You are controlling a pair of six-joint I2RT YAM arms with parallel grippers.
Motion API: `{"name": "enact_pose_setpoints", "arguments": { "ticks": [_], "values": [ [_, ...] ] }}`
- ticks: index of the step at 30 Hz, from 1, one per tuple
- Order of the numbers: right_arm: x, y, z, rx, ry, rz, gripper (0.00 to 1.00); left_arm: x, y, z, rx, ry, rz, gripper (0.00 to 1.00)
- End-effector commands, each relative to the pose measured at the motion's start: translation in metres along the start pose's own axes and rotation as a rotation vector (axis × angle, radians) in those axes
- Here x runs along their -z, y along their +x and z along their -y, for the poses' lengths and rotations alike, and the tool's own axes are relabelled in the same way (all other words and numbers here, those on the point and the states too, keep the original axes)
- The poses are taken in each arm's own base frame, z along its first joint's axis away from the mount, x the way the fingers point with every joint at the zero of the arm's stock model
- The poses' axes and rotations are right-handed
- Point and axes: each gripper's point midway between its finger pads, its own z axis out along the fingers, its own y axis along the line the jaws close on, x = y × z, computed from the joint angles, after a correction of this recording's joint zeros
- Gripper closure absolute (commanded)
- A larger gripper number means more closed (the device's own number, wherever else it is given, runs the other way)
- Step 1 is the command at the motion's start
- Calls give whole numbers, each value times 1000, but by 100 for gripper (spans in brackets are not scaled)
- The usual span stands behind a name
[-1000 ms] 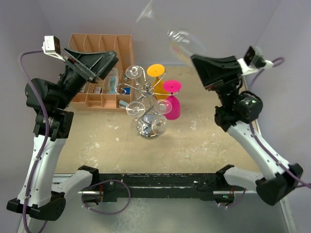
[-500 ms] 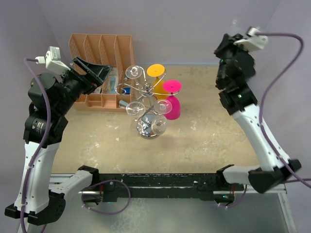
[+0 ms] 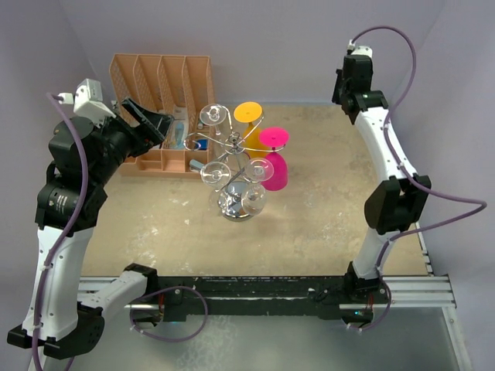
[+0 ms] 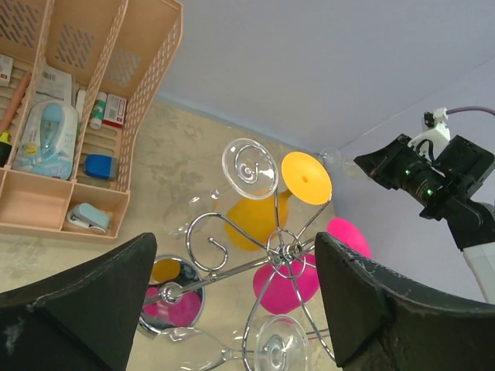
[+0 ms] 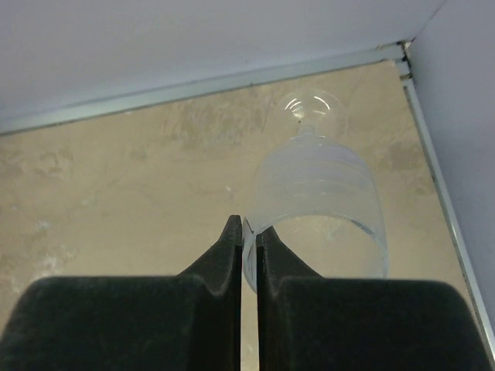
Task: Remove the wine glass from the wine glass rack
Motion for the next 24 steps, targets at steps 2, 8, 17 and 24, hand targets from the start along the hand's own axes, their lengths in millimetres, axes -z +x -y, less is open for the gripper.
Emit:
{"name": "enact_pose_setpoints", "arguments": {
  "ticks": [2,8,17,24],
  "values": [
    [9,-26,0,-13,-148,-3,100,6,-12,4,-50,9,41,20],
    [-18,-3,1,13,-203,-125,100,4,-10,2,-58,5,37,20],
    [-39,20,14,28,-207,-204,100,1,-6,1,-59,7,24,20],
    [-41,39,19,46,-201,-249,100,-5,-1,1,-46,16,6,20]
  ]
}}
